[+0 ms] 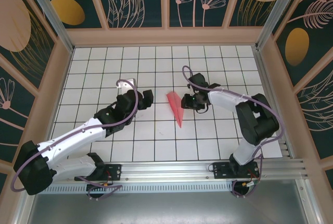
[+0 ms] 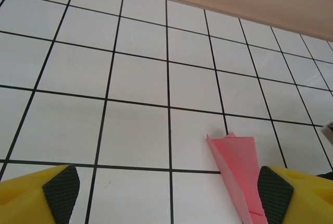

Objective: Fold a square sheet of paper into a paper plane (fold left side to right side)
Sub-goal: Turn over the paper plane at the center of the table, then pick up the paper plane at the center of the table, then place the paper plane at the top-center of the table.

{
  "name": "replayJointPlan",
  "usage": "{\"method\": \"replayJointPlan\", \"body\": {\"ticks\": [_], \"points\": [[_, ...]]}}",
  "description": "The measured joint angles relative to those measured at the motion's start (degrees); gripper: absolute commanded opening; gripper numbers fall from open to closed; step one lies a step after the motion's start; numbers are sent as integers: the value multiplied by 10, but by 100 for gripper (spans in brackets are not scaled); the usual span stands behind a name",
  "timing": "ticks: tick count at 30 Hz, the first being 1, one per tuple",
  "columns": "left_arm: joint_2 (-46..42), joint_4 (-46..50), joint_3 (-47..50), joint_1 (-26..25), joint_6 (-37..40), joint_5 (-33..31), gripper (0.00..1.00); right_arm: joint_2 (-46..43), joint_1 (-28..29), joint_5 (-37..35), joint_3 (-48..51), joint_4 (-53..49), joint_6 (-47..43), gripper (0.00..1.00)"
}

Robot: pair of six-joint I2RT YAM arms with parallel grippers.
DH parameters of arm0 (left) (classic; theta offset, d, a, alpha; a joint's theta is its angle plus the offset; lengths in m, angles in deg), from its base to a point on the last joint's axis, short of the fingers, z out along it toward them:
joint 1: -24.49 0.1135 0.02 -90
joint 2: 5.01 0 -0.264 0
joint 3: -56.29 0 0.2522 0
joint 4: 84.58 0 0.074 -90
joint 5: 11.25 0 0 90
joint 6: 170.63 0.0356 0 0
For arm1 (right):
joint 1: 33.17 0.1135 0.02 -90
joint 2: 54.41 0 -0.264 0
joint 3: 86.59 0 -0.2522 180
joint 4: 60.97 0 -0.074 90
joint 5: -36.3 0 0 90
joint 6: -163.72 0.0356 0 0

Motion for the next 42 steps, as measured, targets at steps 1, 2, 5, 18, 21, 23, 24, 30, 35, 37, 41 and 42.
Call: {"method": "replayJointPlan", "body": {"ticks": [1,2,5,18,21,23,24,30,35,37,41,42], "points": [[-2,1,0,0,0,-1,93,-12,5,-8,-6,-10,-1,40],[-5,2,0,0,0,-2,94,-25,11,-16,-12,-18,-1,40],[-12,2,3,0,0,-4,97,-56,42,-27,-25,-26,2,41],[-17,2,12,0,0,-10,99,27,120,-83,-45,-55,16,37],[-17,2,13,0,0,-10,99,36,121,-85,-49,-56,18,33],[-17,2,13,0,0,-10,99,42,122,-85,-50,-55,19,29],[-17,2,14,0,0,-10,98,44,123,-85,-51,-54,19,27],[-17,2,14,0,0,-10,99,74,127,-85,-67,-55,18,10],[-20,2,14,0,0,-11,98,95,123,-102,-138,-85,18,8],[-22,2,14,0,0,-14,98,111,115,-107,-183,-96,19,8],[-23,2,16,0,0,-15,98,172,95,-115,-291,-121,28,8],[-23,2,17,0,1,-14,99,190,91,-116,-316,-127,30,8]]}}
